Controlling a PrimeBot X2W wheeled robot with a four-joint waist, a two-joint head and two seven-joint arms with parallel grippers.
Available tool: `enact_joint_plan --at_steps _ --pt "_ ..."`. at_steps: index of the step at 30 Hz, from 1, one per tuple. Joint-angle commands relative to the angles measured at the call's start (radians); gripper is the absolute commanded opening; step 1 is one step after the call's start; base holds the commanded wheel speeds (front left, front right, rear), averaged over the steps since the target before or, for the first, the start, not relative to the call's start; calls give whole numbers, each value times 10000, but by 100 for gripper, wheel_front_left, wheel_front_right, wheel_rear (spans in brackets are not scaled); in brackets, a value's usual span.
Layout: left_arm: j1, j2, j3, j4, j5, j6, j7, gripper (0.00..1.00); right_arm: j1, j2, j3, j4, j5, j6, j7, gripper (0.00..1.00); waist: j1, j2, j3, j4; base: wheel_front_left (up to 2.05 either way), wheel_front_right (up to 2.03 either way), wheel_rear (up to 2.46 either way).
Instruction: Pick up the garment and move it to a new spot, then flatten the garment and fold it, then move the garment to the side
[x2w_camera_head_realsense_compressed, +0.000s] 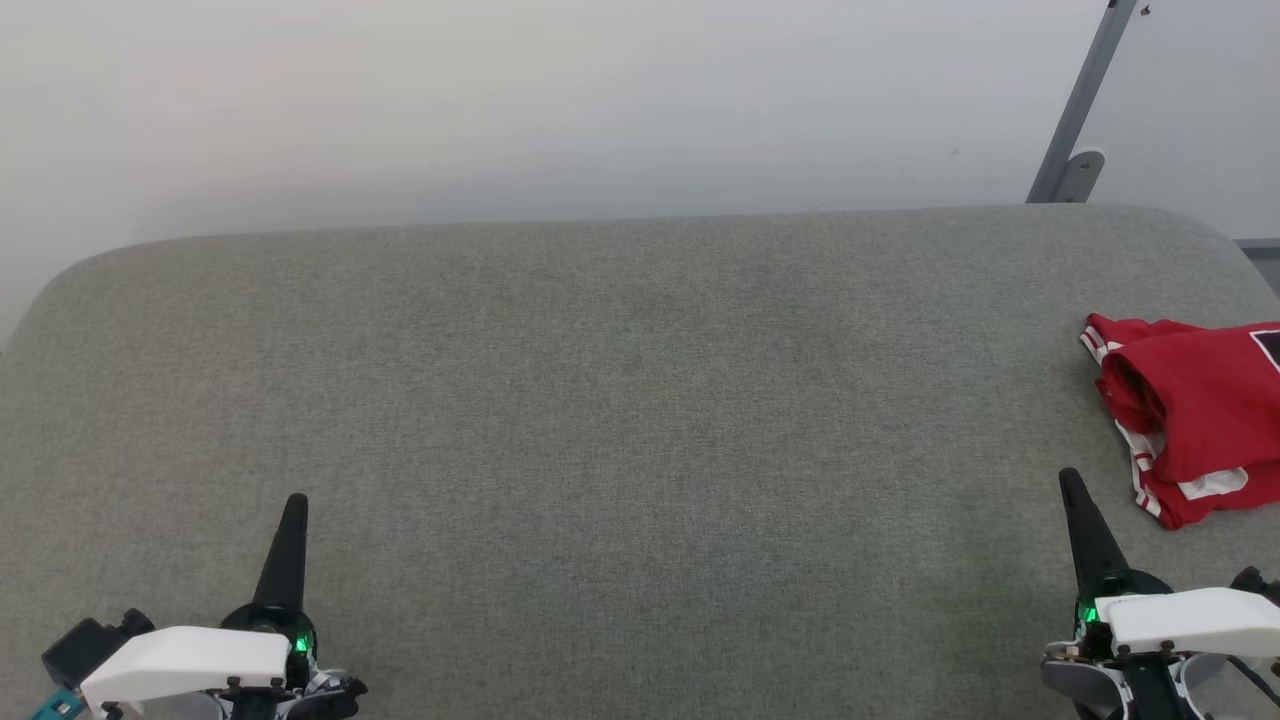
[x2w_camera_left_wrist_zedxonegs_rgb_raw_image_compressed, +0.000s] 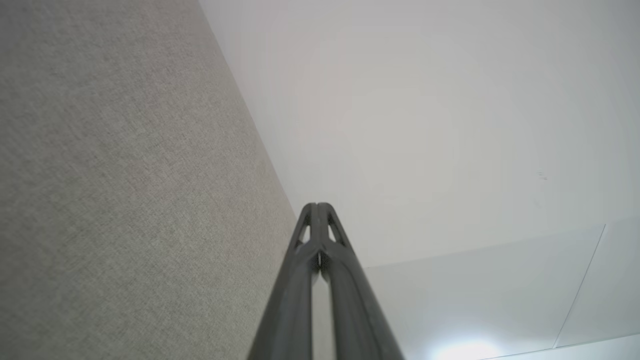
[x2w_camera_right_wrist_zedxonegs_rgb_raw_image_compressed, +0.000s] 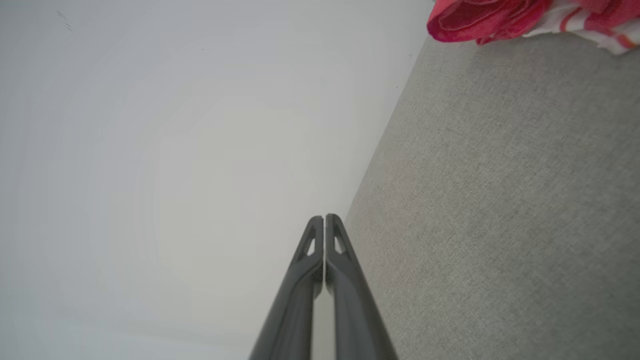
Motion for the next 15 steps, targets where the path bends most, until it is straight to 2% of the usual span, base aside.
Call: enact_joint_plan --at_steps 1,15 --pt "-223 25 47 -32 -135 -39 62 0 -141 -53 21 -38 185 -2 77 0 0 -1 1 -4 0 0 0" --pt "-481 -94 66 140 -1246 -46 377 0 -375 -60 102 55 1379 -2 395 0 0 -1 29 -98 0 0 0"
